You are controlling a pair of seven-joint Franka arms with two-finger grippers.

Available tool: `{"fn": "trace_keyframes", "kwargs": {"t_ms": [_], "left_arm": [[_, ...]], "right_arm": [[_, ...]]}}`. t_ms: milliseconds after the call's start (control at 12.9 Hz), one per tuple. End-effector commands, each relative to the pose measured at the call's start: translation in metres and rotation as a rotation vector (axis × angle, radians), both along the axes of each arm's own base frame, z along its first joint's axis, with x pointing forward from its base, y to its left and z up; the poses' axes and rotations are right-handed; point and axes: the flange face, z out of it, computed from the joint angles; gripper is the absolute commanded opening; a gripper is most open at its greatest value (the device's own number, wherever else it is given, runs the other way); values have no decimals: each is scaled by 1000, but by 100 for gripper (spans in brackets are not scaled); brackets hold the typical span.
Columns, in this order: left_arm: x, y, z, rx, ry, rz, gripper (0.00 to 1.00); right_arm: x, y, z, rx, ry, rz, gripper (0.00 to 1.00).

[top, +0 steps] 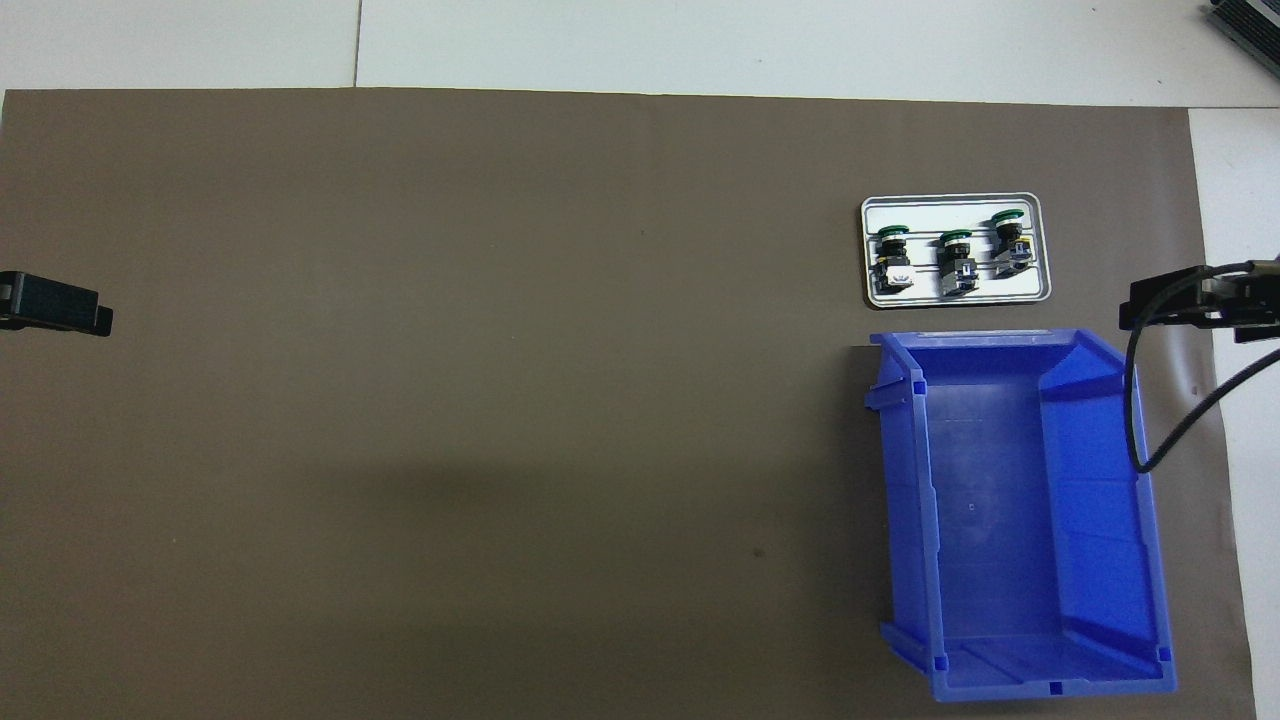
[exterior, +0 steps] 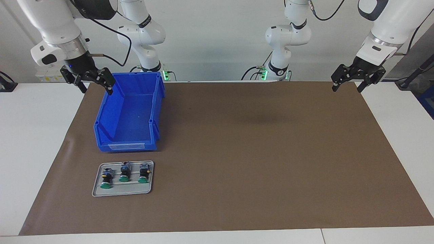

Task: Place and press button with both arms

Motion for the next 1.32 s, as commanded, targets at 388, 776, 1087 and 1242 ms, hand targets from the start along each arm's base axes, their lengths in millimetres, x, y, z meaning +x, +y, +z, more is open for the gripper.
{"fn": "trace_keyframes", "kwargs": {"t_ms": [388, 776, 1087, 1242], "left_arm": [[-8, 2, 0, 15, -7, -4, 100], [-9, 2, 1, 15, -8, -4, 100], [-9, 2, 1, 15, -8, -4, 100], [-9, 2, 1, 15, -8, -4, 100]], "right_arm": [[103, 3, -148, -16, -72, 29, 100], [131, 5, -239, -20, -79, 127, 100], [136, 9, -279, 12, -73, 148, 100], [133, 11, -292, 12, -70, 151, 100]]}}
